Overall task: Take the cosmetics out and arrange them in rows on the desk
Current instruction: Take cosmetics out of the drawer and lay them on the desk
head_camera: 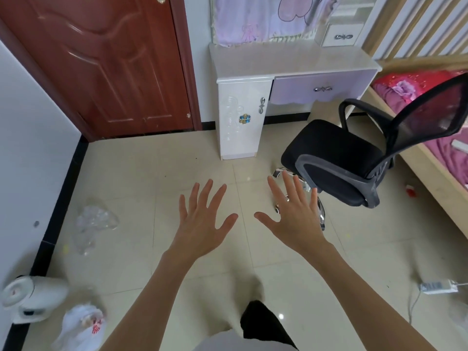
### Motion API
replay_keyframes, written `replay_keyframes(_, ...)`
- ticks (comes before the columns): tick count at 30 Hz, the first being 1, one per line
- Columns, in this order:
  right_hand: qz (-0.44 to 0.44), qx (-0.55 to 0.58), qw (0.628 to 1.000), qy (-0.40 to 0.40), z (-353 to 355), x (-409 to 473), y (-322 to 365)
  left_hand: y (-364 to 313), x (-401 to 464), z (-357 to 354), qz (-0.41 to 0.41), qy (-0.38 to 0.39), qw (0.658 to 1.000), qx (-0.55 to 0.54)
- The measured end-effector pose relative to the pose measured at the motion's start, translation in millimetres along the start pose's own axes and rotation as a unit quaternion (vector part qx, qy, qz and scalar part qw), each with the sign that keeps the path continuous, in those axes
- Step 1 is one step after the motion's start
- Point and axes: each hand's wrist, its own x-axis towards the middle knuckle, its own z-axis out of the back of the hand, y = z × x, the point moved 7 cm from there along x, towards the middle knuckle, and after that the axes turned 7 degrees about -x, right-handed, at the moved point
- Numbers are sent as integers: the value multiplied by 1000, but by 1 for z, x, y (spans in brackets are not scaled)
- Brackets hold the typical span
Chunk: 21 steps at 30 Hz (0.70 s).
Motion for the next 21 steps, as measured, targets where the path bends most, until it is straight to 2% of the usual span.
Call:
replay_keyframes(8, -9, -5, 1000, 19, 2, 132, -32, 2, 134, -4, -9, 1, 1000, 6)
replay_keyframes(21, 6, 17, 1000, -7, 40, 344, -95, -18, 366, 26, -18, -19, 1000, -10)
